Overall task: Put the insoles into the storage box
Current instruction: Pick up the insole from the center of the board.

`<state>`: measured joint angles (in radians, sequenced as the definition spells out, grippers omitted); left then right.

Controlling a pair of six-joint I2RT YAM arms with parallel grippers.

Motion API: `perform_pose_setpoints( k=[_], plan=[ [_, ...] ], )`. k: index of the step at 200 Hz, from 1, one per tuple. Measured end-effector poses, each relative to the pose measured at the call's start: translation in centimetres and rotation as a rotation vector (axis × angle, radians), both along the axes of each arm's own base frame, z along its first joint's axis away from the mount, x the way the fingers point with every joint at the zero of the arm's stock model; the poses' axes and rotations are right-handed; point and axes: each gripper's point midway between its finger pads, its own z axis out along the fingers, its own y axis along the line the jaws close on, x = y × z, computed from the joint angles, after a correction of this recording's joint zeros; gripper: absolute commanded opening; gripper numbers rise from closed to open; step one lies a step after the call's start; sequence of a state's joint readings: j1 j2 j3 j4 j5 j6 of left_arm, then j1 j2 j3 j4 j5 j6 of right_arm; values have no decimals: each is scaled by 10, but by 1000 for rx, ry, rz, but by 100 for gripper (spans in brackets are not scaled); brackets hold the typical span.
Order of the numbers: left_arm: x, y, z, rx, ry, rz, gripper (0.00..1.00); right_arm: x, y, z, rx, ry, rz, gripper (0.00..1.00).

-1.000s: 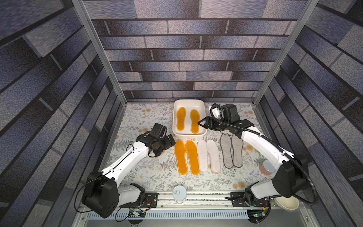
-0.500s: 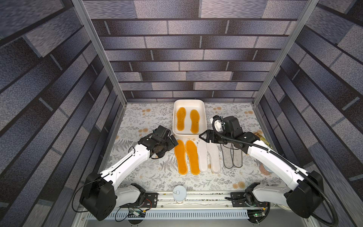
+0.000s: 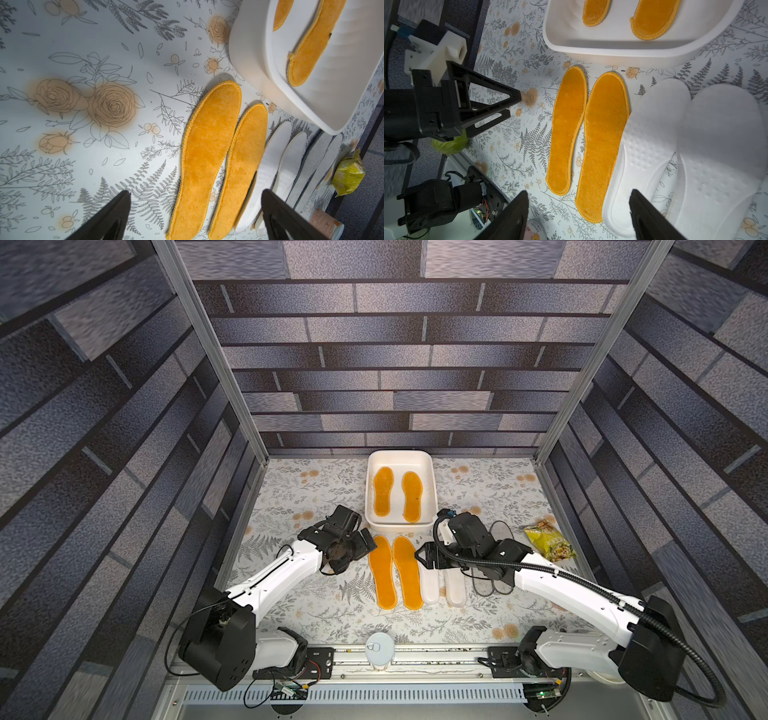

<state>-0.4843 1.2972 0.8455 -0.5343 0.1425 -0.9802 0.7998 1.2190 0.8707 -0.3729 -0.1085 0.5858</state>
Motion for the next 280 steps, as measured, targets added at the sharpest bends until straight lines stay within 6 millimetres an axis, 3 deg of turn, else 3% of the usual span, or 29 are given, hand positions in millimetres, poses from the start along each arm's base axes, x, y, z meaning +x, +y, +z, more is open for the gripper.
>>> perform_pose_setpoints(
  k=[69, 124, 174, 200, 280],
  plan=[
    [-33, 2, -23, -4, 50, -8, 100, 3, 2, -20, -40, 26, -11, 77],
    [-40, -3, -27, -10, 71, -9, 100, 4, 3, -22, -43, 24, -14, 77],
    [-50, -27, -49, 11, 161, -89, 100, 3, 1, -27, -47, 26, -15, 77],
    [-51, -41, -51, 54, 191, -137, 100, 5, 3, -26, -38, 17, -15, 77],
    [-52, -62, -59, 126, 228, -202, 86, 4, 0, -27, -29, -1, -16, 79]
  ],
)
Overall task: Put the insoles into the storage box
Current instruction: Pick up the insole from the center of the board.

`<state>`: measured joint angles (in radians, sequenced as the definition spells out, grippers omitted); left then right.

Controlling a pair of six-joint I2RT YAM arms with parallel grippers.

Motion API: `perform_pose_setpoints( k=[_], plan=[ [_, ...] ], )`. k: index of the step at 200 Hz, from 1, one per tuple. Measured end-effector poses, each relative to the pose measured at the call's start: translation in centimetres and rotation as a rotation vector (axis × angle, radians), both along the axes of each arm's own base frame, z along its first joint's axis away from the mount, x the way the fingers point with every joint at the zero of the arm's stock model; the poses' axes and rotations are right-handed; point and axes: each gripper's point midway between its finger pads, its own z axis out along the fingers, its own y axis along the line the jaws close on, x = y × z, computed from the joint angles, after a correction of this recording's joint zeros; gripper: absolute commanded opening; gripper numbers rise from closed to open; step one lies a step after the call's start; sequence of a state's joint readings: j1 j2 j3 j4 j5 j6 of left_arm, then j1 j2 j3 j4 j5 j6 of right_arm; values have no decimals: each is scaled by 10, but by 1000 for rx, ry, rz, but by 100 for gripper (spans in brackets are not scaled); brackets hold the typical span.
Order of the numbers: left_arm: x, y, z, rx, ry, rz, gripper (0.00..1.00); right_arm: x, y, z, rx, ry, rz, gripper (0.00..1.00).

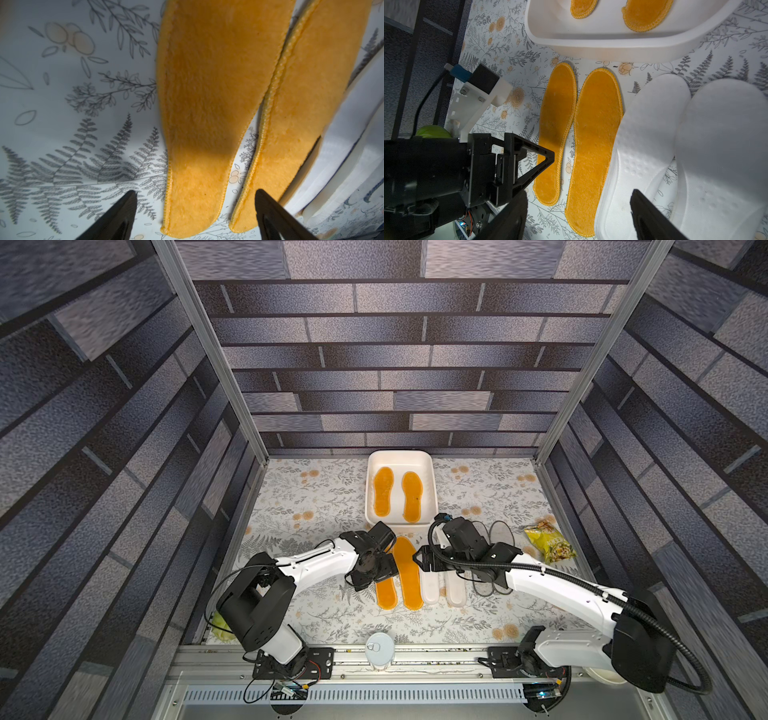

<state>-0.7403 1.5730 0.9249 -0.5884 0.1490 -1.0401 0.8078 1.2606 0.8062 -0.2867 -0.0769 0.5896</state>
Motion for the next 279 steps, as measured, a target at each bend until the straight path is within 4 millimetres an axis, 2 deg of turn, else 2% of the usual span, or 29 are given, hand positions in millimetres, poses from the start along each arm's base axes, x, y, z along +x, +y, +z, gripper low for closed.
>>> perform_pose_setpoints(
  k=[44, 100, 175, 220, 279],
  plan=[
    [-4, -2, -9, 24, 24, -17, 82, -1, -2, 10, 19, -26, 2, 80],
    [0, -3, -15, 99, 39, -40, 85, -2, -2, 20, 41, -48, 3, 80],
    [25, 1, -13, 159, 24, -79, 82, -2, -3, 20, 41, -47, 3, 80],
    [27, 8, -19, 187, 35, -93, 75, -2, -3, 20, 41, -47, 3, 80],
    [28, 8, -20, 192, 33, -104, 76, -2, -2, 19, 39, -45, 4, 80]
  ],
)
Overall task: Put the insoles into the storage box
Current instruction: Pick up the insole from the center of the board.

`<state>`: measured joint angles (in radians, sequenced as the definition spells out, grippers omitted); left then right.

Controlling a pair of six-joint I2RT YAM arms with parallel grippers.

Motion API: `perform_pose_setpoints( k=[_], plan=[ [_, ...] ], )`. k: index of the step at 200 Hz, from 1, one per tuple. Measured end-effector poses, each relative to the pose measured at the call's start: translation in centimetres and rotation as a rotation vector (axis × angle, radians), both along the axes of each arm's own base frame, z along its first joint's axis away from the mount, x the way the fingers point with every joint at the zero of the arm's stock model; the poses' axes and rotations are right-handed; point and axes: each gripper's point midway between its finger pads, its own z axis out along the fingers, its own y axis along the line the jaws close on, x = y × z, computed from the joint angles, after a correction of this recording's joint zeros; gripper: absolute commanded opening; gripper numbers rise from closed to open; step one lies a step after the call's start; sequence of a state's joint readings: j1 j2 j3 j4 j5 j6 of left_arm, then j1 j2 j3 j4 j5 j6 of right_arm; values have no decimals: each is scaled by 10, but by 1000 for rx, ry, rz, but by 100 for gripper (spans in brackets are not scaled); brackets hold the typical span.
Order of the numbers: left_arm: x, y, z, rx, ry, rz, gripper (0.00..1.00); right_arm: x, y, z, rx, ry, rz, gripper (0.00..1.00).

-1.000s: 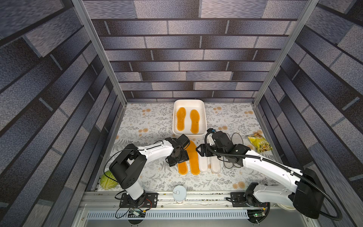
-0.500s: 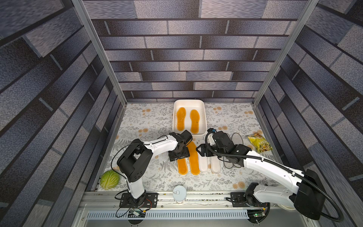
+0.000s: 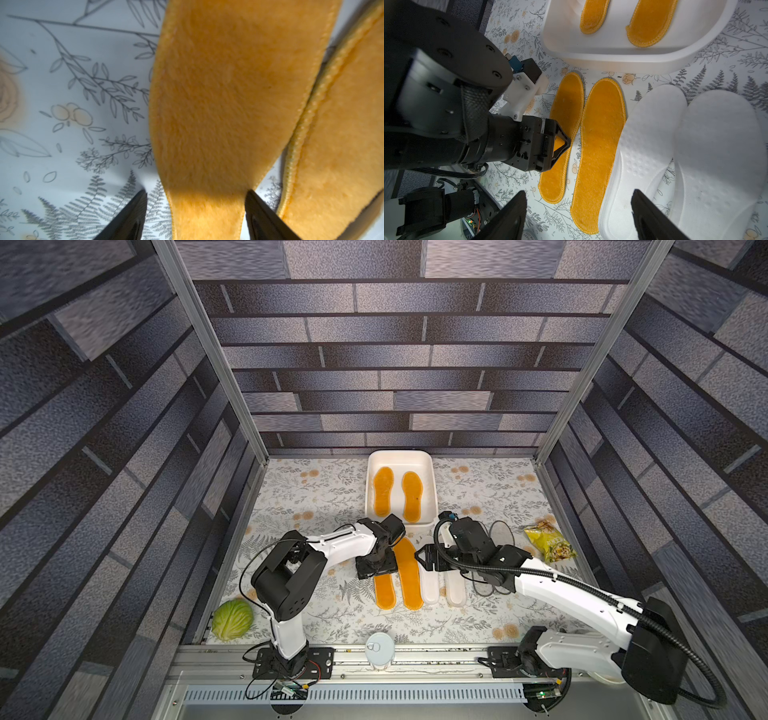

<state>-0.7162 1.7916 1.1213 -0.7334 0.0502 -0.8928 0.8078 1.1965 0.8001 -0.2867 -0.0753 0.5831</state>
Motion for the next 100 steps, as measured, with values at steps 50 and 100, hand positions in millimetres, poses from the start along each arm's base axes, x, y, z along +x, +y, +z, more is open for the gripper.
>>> perform_pose_setpoints(
  k=[50, 100],
  plan=[
    [4, -3, 2, -10, -16, -4, 77, 0, 0, 0, 0, 0, 0, 80],
    [13, -10, 2, -17, -27, -16, 76, 0, 0, 0, 0, 0, 0, 80]
  ],
)
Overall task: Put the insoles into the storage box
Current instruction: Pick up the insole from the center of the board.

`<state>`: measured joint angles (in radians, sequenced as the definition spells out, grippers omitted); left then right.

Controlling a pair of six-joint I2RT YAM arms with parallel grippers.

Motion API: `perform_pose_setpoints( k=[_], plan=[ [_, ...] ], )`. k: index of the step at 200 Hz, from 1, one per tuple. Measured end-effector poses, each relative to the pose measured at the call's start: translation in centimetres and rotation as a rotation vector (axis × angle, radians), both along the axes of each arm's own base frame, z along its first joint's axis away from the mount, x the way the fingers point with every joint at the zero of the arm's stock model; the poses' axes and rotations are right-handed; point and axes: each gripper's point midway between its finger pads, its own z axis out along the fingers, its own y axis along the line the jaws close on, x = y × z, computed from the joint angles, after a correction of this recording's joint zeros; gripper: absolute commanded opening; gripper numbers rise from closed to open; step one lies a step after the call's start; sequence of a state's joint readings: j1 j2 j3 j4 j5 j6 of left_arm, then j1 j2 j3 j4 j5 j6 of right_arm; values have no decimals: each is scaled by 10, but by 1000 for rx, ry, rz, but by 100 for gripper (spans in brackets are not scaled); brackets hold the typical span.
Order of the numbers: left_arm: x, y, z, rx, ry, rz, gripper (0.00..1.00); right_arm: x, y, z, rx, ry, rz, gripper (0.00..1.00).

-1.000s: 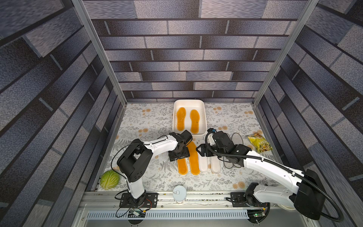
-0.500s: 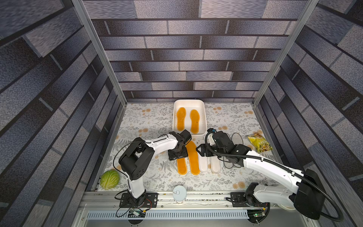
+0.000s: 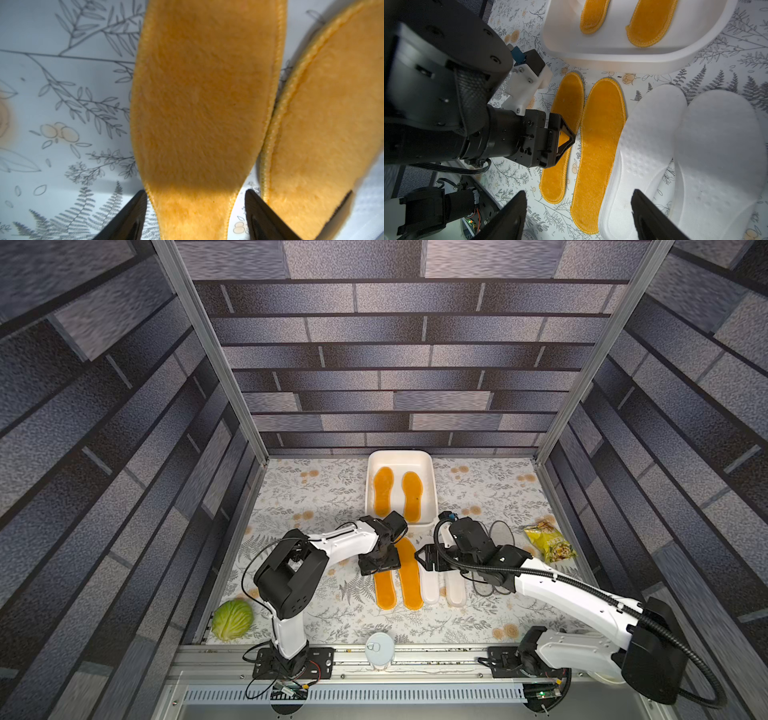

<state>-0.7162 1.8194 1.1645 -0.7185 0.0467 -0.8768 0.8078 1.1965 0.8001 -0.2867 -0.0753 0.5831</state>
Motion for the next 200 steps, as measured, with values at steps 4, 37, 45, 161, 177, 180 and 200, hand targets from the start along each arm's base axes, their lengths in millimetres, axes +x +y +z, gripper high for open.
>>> perform_pose_setpoints(
  k=[4, 37, 45, 161, 177, 180, 200],
  plan=[
    [0, 0, -1, 2, 1, -2, 76, 0, 0, 0, 0, 0, 0, 80],
    [2, -2, -2, 11, 3, -10, 72, 0, 0, 0, 0, 0, 0, 80],
    [2, -2, -2, 14, 4, -10, 68, 0, 0, 0, 0, 0, 0, 80],
    [2, 0, -3, 30, -6, -13, 56, 0, 0, 1, 3, -3, 1, 80],
    [2, 0, -3, 30, -7, -13, 53, -1, 0, 1, 4, -2, 2, 80],
    [3, 0, -3, 30, -7, -13, 52, -1, 0, 1, 5, -1, 3, 80],
    [3, -1, -3, 31, -10, -14, 49, -1, 0, 1, 5, -1, 3, 80]
  ],
)
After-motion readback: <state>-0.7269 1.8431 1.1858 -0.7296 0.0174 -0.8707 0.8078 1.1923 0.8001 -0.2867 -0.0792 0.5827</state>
